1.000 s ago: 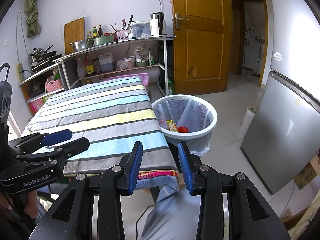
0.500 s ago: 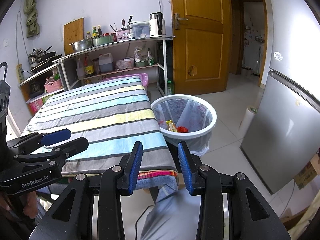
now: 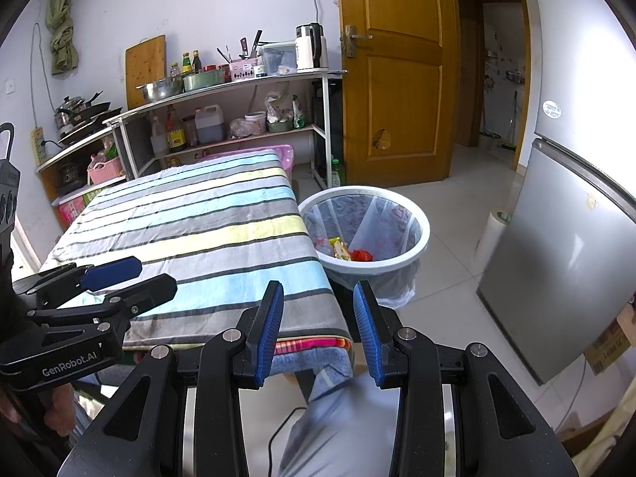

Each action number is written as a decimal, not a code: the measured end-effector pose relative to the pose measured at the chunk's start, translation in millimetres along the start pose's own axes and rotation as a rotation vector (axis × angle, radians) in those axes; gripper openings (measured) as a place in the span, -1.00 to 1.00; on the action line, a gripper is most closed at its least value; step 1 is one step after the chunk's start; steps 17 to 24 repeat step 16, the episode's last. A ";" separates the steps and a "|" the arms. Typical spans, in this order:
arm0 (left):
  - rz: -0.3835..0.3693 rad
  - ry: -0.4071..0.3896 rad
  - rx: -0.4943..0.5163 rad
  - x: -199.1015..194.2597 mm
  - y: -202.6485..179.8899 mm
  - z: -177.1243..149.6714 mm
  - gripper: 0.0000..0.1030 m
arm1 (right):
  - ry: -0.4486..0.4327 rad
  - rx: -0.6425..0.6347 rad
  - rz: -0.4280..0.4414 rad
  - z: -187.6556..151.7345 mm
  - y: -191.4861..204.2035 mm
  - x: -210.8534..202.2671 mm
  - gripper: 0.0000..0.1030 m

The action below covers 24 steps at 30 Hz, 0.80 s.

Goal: Collect trash

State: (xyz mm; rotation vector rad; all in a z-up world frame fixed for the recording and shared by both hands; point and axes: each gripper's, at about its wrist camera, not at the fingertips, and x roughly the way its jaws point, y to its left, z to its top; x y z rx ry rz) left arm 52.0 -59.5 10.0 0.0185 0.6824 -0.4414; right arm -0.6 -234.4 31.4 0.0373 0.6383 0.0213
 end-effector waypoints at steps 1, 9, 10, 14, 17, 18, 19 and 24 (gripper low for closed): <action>-0.001 0.001 0.001 0.1 -0.3 -0.1 0.12 | 0.000 0.000 0.000 0.0 0.0 -0.3 -0.26; -0.008 0.008 0.005 1.5 -2.1 -0.5 0.12 | 0.000 0.001 -0.003 -0.9 -1.6 0.4 -0.26; -0.011 0.008 0.006 2.5 -2.9 0.0 0.12 | -0.001 0.001 -0.004 -1.1 -1.8 0.4 -0.26; -0.012 0.004 0.009 3.3 -4.9 -0.3 0.12 | -0.001 0.004 -0.008 -2.6 -2.8 1.3 -0.26; -0.006 0.003 0.005 3.4 -4.8 -0.2 0.12 | -0.002 0.004 -0.008 -2.9 -2.9 0.6 -0.26; -0.006 0.003 0.005 3.4 -4.8 -0.2 0.12 | -0.002 0.004 -0.008 -2.9 -2.9 0.6 -0.26; -0.006 0.003 0.005 3.4 -4.8 -0.2 0.12 | -0.002 0.004 -0.008 -2.9 -2.9 0.6 -0.26; -0.006 0.003 0.005 3.4 -4.8 -0.2 0.12 | -0.002 0.004 -0.008 -2.9 -2.9 0.6 -0.26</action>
